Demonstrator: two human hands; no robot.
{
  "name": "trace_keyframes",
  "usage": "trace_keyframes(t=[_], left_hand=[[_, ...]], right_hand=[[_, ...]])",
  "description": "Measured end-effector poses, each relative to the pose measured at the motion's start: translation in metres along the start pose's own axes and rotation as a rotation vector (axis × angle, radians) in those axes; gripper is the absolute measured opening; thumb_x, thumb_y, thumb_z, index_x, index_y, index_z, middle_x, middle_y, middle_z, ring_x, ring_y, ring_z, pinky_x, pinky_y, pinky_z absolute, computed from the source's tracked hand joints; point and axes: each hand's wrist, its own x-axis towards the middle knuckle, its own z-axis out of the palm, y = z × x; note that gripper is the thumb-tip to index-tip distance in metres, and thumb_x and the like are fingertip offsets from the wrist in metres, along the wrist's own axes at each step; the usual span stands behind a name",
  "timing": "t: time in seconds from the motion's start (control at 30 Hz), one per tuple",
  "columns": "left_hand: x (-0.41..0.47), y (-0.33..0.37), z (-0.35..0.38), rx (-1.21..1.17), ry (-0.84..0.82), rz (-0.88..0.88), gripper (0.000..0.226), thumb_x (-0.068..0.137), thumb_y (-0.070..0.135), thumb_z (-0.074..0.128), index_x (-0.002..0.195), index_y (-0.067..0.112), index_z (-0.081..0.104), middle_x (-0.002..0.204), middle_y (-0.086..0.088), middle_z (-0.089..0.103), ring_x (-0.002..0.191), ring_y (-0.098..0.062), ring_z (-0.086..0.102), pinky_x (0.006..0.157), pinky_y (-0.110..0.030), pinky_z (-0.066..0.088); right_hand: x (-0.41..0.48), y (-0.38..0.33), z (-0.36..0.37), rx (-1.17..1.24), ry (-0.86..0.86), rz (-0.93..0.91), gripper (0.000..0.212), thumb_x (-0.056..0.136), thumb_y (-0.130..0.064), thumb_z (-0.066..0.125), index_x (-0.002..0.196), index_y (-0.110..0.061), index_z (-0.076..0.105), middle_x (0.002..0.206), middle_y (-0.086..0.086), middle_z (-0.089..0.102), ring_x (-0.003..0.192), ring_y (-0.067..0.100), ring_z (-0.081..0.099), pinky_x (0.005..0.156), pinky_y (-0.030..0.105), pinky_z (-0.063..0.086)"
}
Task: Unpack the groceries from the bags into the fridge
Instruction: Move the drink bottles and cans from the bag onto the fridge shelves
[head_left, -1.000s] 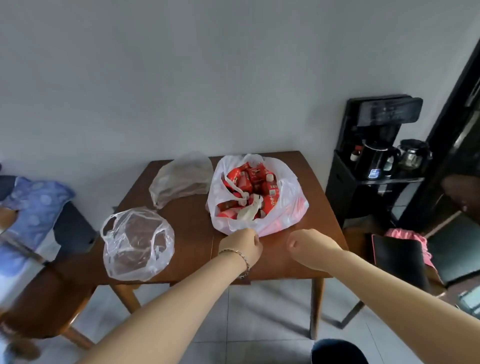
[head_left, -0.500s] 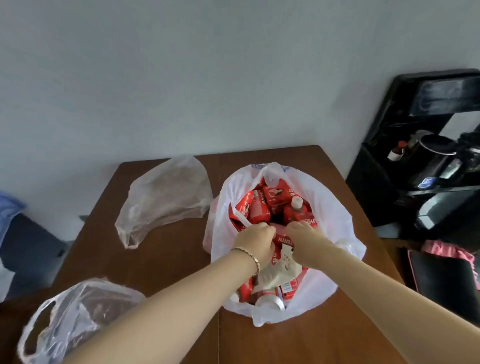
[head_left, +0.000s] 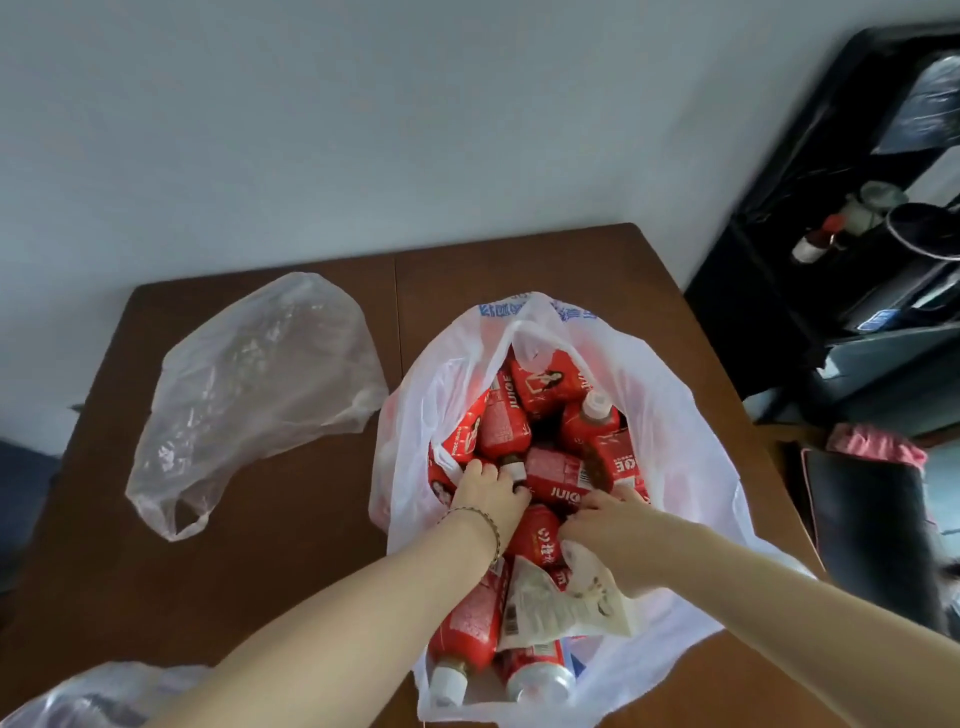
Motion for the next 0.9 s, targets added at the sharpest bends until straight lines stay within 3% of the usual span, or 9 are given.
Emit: trace_keyframes(t=[0.17,0.43,0.5,0.53,0.6,0.67,0.73,0.8,0.9], left_hand=[[0.019,0.013,-0.003,0.168,-0.055,-0.010,0.033,0.100,0.019,0.032,0.128,0.017,0.050,0.131,-0.008,0.049,0.122,-0.026,0.045,0.099,-0.035,0.031],[-0.004,-0.002,-0.008,0.033,0.025,0.018,0.036,0.094,0.012,0.045,0.131,0.013,0.042,0.125,-0.014,0.048,0.114,-0.032,0.046,0.090,-0.036,0.038],[-0.016,-0.013,-0.013,-0.073,0.185,0.041,0.049,0.082,0.016,0.064,0.128,0.017,0.046,0.111,-0.012,0.053,0.100,-0.028,0.053,0.078,-0.034,0.042],[-0.023,-0.017,-0.016,-0.148,0.300,0.075,0.051,0.071,0.017,0.075,0.117,0.019,0.054,0.092,-0.008,0.056,0.082,-0.024,0.056,0.063,-0.030,0.042],[-0.040,-0.023,-0.020,-0.302,0.409,0.138,0.058,0.044,0.014,0.088,0.091,0.023,0.055,0.064,0.004,0.038,0.052,-0.012,0.040,0.044,-0.016,0.020],[-0.050,-0.023,-0.016,-0.424,0.501,0.129,0.066,0.040,0.015,0.088,0.088,0.024,0.044,0.065,0.008,0.030,0.053,-0.008,0.033,0.052,-0.008,0.007],[-0.061,-0.016,-0.019,-0.509,0.622,0.054,0.058,0.047,0.016,0.083,0.089,0.024,0.044,0.062,0.006,0.040,0.051,-0.012,0.042,0.052,-0.008,0.019],[-0.073,-0.007,-0.023,-0.551,0.735,-0.038,0.037,0.062,0.023,0.067,0.092,0.024,0.046,0.063,0.004,0.051,0.052,-0.015,0.051,0.052,-0.020,0.037],[-0.088,0.010,-0.024,-0.617,0.770,-0.119,0.026,0.070,0.035,0.048,0.094,0.025,0.047,0.066,0.008,0.056,0.056,-0.011,0.054,0.056,-0.021,0.042]], right_hand=[[0.001,0.003,0.005,0.061,0.186,-0.017,0.034,0.085,-0.021,0.061,0.118,-0.027,0.054,0.118,-0.006,0.057,0.118,0.019,0.039,0.099,0.037,0.029],[-0.037,0.024,0.023,0.403,0.466,0.042,0.026,0.083,-0.028,0.066,0.110,-0.029,0.064,0.114,-0.016,0.062,0.112,0.008,0.050,0.093,0.017,0.037],[-0.048,0.028,0.027,0.533,0.588,0.120,0.024,0.079,-0.030,0.072,0.103,-0.032,0.067,0.104,-0.019,0.064,0.103,0.005,0.055,0.081,0.007,0.036],[-0.054,0.030,0.027,0.605,0.639,0.179,0.023,0.078,-0.030,0.074,0.100,-0.032,0.068,0.097,-0.021,0.062,0.096,0.004,0.055,0.076,0.003,0.034],[-0.063,0.032,0.029,0.772,0.737,0.283,0.028,0.073,-0.026,0.079,0.099,-0.029,0.069,0.089,-0.024,0.056,0.087,0.002,0.053,0.074,0.007,0.039],[-0.067,0.029,0.031,0.897,0.835,0.322,0.036,0.067,-0.022,0.084,0.100,-0.026,0.070,0.089,-0.027,0.056,0.086,0.002,0.055,0.075,0.016,0.047],[-0.067,0.020,0.031,0.945,0.918,0.328,0.040,0.064,-0.022,0.085,0.101,-0.023,0.070,0.092,-0.024,0.059,0.087,0.003,0.059,0.075,0.017,0.048],[-0.064,0.010,0.031,0.899,0.996,0.297,0.041,0.063,-0.020,0.086,0.101,-0.019,0.071,0.093,-0.020,0.062,0.085,0.004,0.061,0.072,0.016,0.048],[-0.056,-0.004,0.026,0.809,1.059,0.258,0.042,0.062,-0.020,0.087,0.101,-0.016,0.071,0.095,-0.006,0.071,0.083,0.010,0.064,0.069,0.022,0.053]])
